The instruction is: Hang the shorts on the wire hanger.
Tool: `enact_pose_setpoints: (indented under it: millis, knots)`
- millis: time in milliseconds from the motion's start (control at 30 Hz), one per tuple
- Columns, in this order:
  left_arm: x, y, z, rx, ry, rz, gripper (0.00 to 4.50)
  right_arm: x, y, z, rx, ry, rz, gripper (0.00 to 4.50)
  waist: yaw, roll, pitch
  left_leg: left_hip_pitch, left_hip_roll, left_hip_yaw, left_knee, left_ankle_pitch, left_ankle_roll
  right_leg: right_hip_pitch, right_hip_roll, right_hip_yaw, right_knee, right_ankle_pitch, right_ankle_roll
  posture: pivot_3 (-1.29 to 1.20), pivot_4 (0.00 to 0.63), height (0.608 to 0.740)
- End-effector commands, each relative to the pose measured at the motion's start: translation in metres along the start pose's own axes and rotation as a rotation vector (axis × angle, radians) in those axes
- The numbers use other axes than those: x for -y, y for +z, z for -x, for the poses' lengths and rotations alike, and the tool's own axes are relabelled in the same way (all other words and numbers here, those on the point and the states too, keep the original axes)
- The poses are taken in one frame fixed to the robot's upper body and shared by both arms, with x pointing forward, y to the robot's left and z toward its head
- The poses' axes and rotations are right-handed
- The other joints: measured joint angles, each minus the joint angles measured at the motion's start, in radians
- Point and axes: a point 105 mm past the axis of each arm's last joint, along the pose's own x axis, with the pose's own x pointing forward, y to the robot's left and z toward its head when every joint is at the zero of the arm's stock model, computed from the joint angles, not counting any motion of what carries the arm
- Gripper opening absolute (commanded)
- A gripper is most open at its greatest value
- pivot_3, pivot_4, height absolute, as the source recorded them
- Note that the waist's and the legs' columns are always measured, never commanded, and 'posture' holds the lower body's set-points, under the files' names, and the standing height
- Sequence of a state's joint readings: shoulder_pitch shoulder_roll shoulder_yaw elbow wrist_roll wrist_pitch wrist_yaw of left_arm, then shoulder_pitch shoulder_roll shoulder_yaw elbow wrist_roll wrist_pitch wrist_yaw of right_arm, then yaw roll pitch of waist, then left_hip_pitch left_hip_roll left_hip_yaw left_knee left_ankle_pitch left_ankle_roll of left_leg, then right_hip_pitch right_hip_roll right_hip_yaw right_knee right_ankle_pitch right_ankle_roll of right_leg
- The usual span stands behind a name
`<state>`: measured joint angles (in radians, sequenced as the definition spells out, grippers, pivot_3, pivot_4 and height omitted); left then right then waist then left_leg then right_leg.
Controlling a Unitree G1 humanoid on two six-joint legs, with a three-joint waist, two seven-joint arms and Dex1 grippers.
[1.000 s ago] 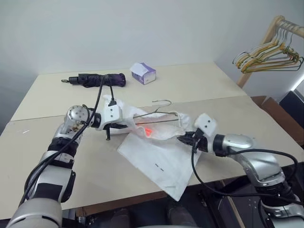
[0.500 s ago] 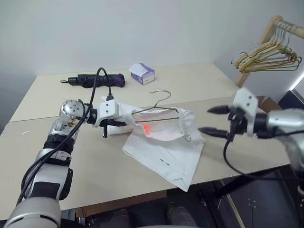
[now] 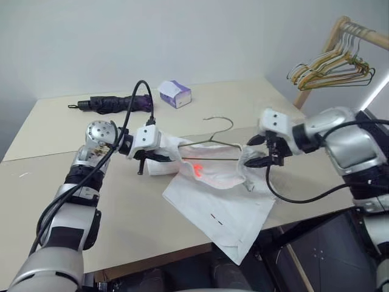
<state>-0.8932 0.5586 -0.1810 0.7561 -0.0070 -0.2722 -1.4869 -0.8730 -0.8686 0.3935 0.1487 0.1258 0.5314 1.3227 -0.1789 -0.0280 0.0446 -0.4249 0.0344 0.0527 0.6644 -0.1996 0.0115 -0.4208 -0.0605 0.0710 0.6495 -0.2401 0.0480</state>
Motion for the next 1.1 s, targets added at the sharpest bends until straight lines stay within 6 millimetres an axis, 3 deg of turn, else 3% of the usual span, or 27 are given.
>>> enact_pose_setpoints:
  millis: [33,267,467,667,933,1100]
  knots:
    - [-0.013,0.019,0.007,0.035,0.033,-0.078,0.0,0.005,0.004,0.002,-0.026,0.0,0.057,2.56,0.0,0.0,0.0,0.0,0.0,0.0,0.0,0.0,0.0,0.0,0.0,0.0,0.0,0.0,0.0,-0.14,0.0,0.74]
    - [-0.013,0.021,0.008,0.041,0.032,-0.088,0.0,0.005,0.002,-0.002,-0.03,0.01,0.056,0.02,-0.001,0.0,0.0,0.001,0.0,0.0,0.0,0.0,0.0,0.0,0.0,0.0,0.001,0.0,0.0,-0.14,0.0,0.74]
    - [-0.012,0.022,0.01,0.054,0.002,-0.077,0.0,0.004,0.007,0.004,0.012,0.021,0.015,0.02,-0.002,0.0,0.0,0.001,0.0,-0.001,0.0,0.0,0.0,0.0,0.0,0.0,0.001,0.0,0.0,-0.14,0.0,0.74]
    - [-0.018,0.024,0.022,0.086,0.026,-0.041,1.76,-0.009,0.001,0.014,0.069,0.054,-0.088,0.0,-0.001,0.0,0.0,0.0,0.0,-0.001,0.0,0.0,0.0,0.0,0.0,0.0,0.002,0.0,0.0,-0.15,0.0,0.74]
    - [-0.056,0.047,0.065,0.17,0.287,-0.058,4.33,-0.033,-0.028,0.027,0.135,0.003,-0.356,0.0,0.0,0.0,0.0,0.0,0.0,-0.002,0.001,0.0,0.0,0.0,0.0,0.0,0.002,0.0,0.0,-0.15,0.0,0.74]
    - [-0.082,0.07,0.078,0.301,0.515,-0.055,4.48,-0.041,-0.051,0.036,0.17,-0.124,-0.571,0.0,0.004,0.0,0.0,0.001,0.0,-0.002,0.001,0.0,0.0,0.001,-0.001,0.0,0.002,0.0,0.001,-0.16,0.0,0.74]
